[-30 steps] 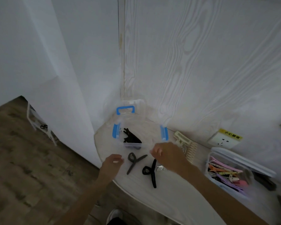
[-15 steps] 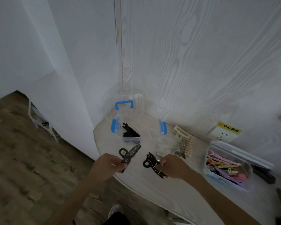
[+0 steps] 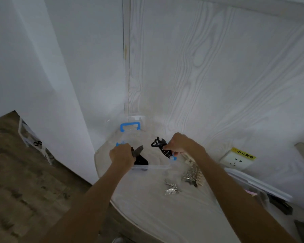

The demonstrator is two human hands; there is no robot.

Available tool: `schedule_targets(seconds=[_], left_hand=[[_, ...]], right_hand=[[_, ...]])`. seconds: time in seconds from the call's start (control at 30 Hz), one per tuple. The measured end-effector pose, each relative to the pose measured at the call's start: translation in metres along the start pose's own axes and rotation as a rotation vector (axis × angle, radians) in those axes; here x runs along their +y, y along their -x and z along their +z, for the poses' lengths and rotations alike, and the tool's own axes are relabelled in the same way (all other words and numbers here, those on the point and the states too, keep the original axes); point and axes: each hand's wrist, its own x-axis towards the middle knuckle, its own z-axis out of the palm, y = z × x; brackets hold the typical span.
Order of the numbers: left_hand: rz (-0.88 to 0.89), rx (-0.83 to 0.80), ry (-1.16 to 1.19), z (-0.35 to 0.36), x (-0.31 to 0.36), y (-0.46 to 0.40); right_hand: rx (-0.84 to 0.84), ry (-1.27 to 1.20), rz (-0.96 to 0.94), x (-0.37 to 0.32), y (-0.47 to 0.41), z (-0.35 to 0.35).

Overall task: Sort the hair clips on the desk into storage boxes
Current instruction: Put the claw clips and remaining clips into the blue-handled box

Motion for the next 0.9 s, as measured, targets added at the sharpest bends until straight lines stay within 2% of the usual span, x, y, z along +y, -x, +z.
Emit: schedule_targets(seconds=[0.1,0.2,0.23,0.3,0.4,0.47,0.6,0.67,0.73,0.83,0.9], left_hand=[[0.053,0.058,-0.135,-0.004,0.004,-0.004],[0.116,0.123,-0.216,-0.015,0.009,0.001],[0.146,0.177,-0.199,-0.018,0.011,0.004],[0.216,0.26,-0.071,-0.022,0.012,0.019],[0.393,0.167,0.153,-0.014,0.023,0.046],[0.521,0.058,0.2,0.003,0.039,0.063],[0.707,-0.073,0.12,0.048,0.073,0.075],[0.718,-0.125,-0.013,0.076,0.081,0.076],[0.729,-0.102,-0.098,0.1,0.076,0.074],[0.733,-0.011,-0.146,0.11,0.071,0.075],[0.691,-0.055,-0.1,0.102,0.068,0.077]], right_hand=[[-0.009,0.047,0.02,-0.012,-0.014,0.011],[-0.059,-0.006,0.005,-0.013,-0.018,0.021],[-0.052,-0.041,-0.007,-0.01,-0.016,0.021],[0.067,-0.135,-0.048,0.006,-0.005,0.015],[0.305,-0.216,-0.008,0.051,0.02,0.009],[0.384,-0.138,0.045,0.084,0.033,0.017],[0.283,-0.032,0.031,0.129,0.032,0.062],[0.383,0.132,-0.05,0.151,0.028,0.094],[0.382,0.319,-0.023,0.162,0.029,0.117],[0.486,0.423,-0.065,0.162,0.041,0.126],[0.569,0.448,-0.094,0.162,0.046,0.126]])
